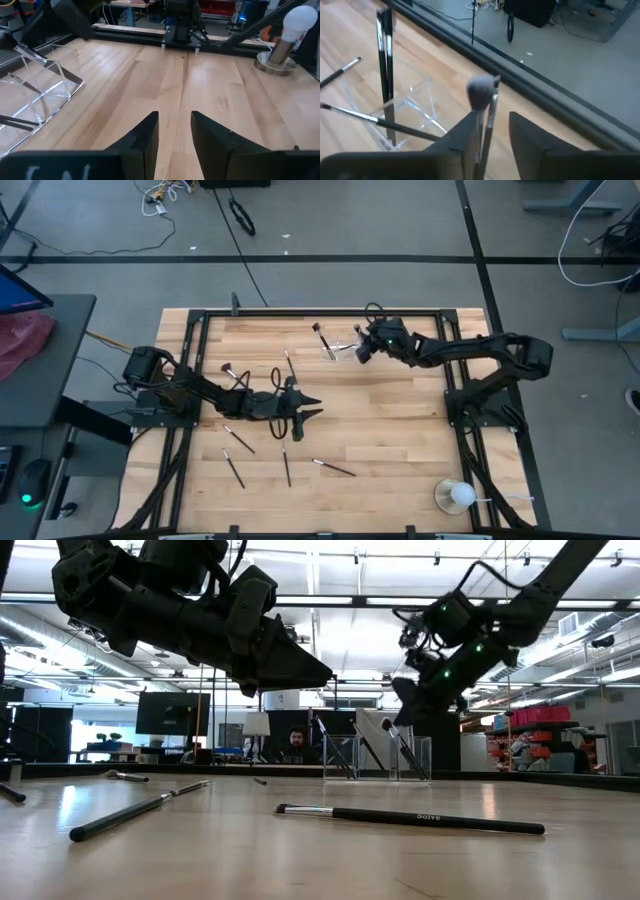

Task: Put items in baskets/containers
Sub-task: Put the black eyeshadow brush into the transparent organizer

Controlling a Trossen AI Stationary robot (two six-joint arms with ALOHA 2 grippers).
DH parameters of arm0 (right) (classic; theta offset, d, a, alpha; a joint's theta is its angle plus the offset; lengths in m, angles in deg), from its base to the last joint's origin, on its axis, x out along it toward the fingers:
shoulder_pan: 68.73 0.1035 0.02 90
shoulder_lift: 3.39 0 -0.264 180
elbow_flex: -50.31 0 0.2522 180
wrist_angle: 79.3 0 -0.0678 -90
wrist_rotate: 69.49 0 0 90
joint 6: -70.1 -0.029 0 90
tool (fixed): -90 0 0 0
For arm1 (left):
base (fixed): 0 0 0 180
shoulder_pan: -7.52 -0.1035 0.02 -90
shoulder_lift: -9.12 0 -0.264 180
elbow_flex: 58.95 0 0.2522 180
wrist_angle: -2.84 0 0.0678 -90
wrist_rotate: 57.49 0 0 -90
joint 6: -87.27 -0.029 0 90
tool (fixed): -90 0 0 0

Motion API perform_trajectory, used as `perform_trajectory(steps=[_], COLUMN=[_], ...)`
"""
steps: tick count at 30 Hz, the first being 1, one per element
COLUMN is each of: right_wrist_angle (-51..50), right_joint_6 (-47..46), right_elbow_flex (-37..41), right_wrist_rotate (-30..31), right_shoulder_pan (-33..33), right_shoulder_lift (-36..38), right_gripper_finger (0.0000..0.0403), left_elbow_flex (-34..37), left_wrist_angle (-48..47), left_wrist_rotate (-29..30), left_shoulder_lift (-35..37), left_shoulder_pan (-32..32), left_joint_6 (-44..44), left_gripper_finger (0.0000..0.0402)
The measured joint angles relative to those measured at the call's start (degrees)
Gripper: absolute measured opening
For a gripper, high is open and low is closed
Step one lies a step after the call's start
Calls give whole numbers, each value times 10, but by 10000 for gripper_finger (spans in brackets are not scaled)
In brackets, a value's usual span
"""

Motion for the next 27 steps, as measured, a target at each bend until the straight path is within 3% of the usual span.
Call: perform_trajectory(steps=[7,13,16,20,27], right_wrist_angle=[-37,-34,-20,4,108], right_joint_6=[7,10,9,-8,-96], right_elbow_flex=[-12,-13,-13,-13,-13], right_wrist_rotate=[2,-15,-23,11,13], right_shoulder_pan=[49,215,330,456,548], right_shoulder_lift=[106,148,126,59,-93], right_gripper_finger=[150,133,119,100,95], left_elbow_flex=[0,0,0,0,0], left_wrist_angle=[0,3,5,15,31], left_wrist_rotate=[0,0,0,0,0], left_shoulder_lift=[0,0,0,0,0], left_shoulder_pan=[0,3,3,3,7], left_joint_6=[2,-1,-7,-7,-6], left_gripper_finger=[119,119,119,119,119])
